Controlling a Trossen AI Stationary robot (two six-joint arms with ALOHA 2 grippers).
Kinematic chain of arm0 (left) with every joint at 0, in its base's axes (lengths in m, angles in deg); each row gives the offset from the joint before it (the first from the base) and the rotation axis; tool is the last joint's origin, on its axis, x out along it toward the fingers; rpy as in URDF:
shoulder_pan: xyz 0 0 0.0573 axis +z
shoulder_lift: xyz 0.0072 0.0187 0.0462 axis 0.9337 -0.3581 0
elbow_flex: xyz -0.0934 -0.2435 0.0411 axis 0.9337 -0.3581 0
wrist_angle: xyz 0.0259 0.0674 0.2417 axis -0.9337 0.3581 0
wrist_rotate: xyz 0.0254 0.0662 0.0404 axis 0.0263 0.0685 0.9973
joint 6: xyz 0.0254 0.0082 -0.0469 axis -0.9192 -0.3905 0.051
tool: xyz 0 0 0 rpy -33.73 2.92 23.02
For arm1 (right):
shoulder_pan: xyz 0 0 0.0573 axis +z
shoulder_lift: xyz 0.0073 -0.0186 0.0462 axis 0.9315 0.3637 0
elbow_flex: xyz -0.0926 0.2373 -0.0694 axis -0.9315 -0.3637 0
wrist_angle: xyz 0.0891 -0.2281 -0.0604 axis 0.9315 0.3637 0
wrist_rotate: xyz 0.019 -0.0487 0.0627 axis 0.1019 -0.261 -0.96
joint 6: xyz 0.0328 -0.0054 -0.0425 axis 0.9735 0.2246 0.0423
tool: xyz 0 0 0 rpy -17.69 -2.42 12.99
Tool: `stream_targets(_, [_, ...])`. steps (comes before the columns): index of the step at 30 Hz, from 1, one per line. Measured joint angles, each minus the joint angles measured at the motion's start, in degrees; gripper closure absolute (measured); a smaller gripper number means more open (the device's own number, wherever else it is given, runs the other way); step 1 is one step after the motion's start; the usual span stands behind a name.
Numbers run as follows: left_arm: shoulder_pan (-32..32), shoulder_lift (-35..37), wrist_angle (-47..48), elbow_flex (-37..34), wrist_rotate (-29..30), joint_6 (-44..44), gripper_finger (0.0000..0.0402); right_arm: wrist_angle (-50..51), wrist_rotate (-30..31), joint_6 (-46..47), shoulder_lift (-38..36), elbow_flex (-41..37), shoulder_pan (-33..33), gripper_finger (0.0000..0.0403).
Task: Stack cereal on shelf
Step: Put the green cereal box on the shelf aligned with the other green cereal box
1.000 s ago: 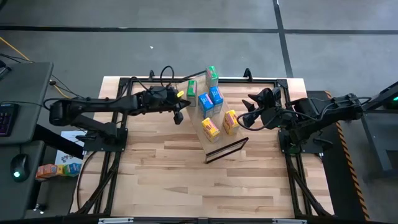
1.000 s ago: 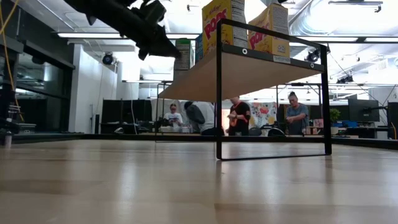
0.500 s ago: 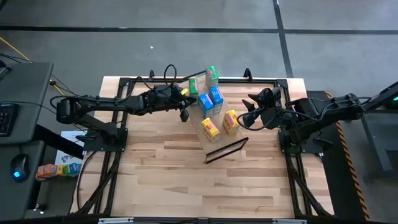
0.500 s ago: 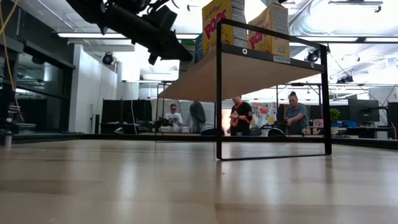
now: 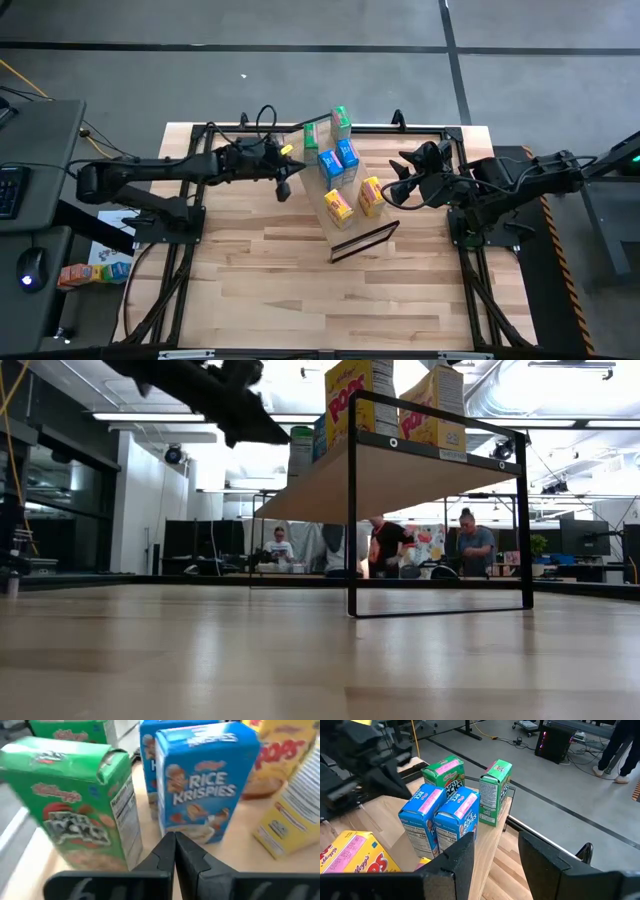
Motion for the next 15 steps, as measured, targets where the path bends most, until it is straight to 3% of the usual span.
stream_targets(5, [-1.0, 3.07, 4.22, 0.02, 9.08, -2.38, 0.0401, 0.0, 0.0, 0.03, 0.0, 0.0, 0.0, 0.0256])
stream_targets(15, [-0.25, -3.59, 3.8, 0.01, 12.46, -2.42, 0.0401, -0.01, -0.47, 0.25, 0.0, 0.0, 0.0, 0.0256])
